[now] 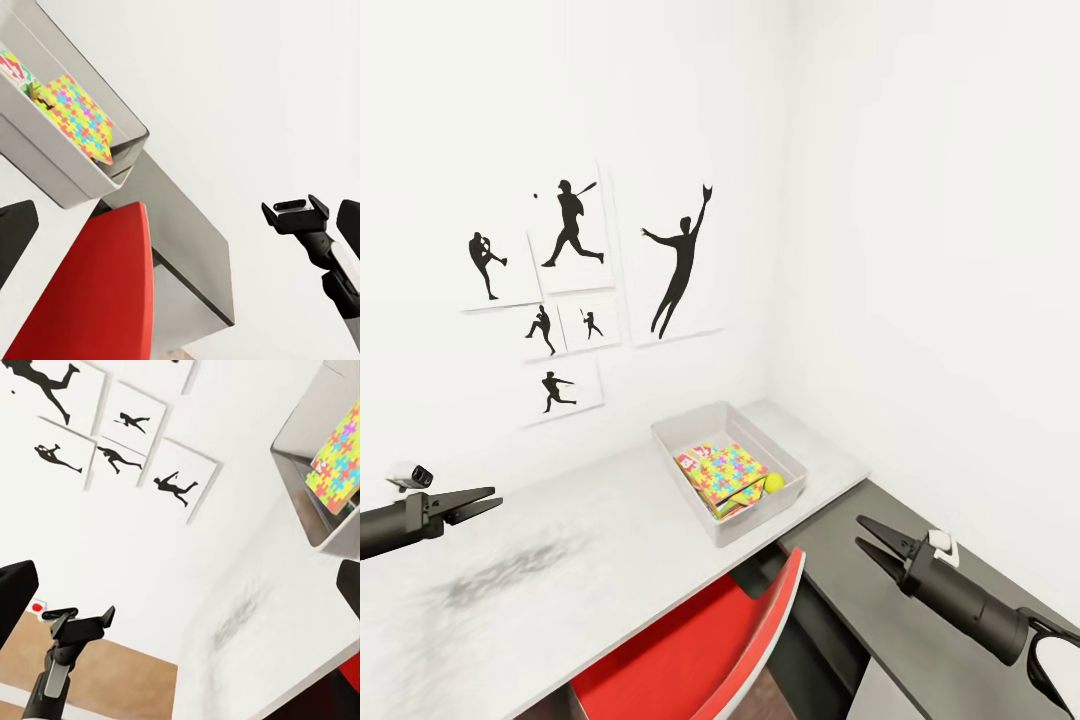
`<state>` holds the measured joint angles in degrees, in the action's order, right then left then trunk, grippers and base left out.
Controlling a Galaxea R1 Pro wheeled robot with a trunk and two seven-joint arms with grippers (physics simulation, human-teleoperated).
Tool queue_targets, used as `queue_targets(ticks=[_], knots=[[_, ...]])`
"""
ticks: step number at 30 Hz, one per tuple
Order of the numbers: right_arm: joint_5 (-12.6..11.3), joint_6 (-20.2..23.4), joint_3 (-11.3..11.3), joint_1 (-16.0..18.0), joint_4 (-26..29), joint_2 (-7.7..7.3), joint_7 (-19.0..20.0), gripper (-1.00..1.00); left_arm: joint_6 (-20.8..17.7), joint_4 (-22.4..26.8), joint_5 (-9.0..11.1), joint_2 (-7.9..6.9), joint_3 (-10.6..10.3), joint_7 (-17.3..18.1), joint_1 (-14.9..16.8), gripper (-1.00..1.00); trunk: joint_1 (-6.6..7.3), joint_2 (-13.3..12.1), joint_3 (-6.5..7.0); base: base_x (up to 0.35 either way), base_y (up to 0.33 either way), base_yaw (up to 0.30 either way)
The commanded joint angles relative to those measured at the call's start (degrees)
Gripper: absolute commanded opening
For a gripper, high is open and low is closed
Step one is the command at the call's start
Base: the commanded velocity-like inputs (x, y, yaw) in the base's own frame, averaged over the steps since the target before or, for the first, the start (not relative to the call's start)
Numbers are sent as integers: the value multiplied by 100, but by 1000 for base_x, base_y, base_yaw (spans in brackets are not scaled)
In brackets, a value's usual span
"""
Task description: Put all the toys in the child's room - the three board games (two on the bed and one on the table), the two jigsaw puzzles on the table, and the tennis ball on the table - inside the toy box on the table in the child's room.
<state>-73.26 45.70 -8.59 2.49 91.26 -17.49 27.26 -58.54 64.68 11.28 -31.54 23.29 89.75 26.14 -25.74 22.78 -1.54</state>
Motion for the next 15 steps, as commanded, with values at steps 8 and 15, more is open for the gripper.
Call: queue_targets(ticks=[8,15], knots=[[-12,27,1,6,-1,0,8,100,-61,0,-5,-1,0,25,5,100,-4,13,-4,0,0,-62],[-13,34,3,6,-3,0,9,100,-61,0,-10,-1,0,25,5,100,-4,13,19,-96,71,-234]])
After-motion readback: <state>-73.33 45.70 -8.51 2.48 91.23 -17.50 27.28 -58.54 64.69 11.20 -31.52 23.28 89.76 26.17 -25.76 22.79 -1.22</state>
